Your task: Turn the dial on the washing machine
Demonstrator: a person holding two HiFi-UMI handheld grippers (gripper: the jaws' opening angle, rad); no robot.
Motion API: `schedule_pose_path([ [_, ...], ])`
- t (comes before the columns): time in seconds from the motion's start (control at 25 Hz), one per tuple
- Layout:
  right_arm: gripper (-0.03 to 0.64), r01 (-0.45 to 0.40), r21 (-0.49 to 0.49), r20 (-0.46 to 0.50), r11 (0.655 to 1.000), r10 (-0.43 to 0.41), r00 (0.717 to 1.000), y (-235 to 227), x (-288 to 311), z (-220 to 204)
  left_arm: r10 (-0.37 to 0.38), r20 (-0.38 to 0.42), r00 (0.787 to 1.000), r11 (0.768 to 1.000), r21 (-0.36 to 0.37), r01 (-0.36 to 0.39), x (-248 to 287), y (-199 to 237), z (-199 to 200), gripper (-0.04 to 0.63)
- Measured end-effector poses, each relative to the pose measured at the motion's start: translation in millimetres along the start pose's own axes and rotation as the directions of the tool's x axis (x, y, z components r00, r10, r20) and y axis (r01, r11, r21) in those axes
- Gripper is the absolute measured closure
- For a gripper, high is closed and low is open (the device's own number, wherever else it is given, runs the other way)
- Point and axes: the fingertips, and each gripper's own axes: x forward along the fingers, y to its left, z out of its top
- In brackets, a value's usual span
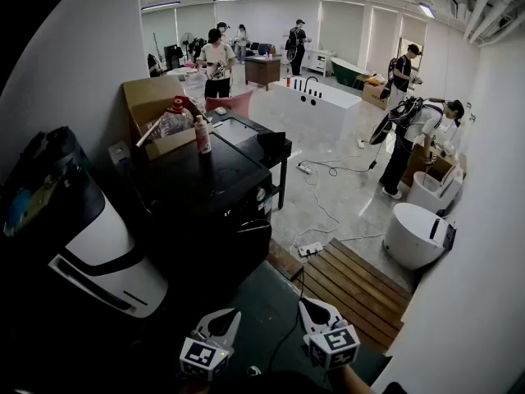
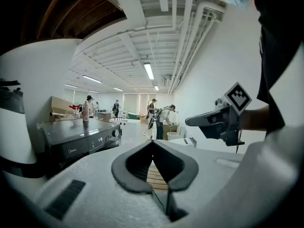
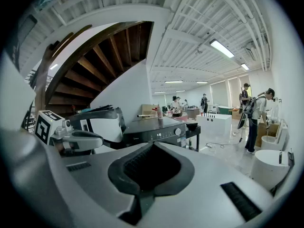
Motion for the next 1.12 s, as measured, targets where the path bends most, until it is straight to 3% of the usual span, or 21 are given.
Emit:
schedule_pose_path([
  [0.24,0.617,-0.036,0.054,0.038,0.998,0.034,0.999,10.7,17.6,2.4,-0.090,-0.005,0.996,0.995,-0.032,0.089,7.4,9.7,7.4,0.584],
  [0.4,0.538,-0.018,0.125,0.049,0.992,0.012,0.999,13.8,21.2,7.4,-0.149,-0.017,0.989,0.988,-0.042,0.148,15.6,11.0,0.9,0.547],
  [0.56,0.498,-0.021,0.108,0.041,0.994,0.017,0.999,7.7,33.1,2.8,-0.139,0.014,0.990,0.986,-0.087,0.140,27.2,23.5,4.0,0.492],
  [1.12,0.489,-0.123,0.101,0.011,0.987,0.122,0.992,-67.0,108.2,38.5,-0.034,0.019,0.999,0.992,-0.123,0.036,120.6,57.6,32.3,0.489],
])
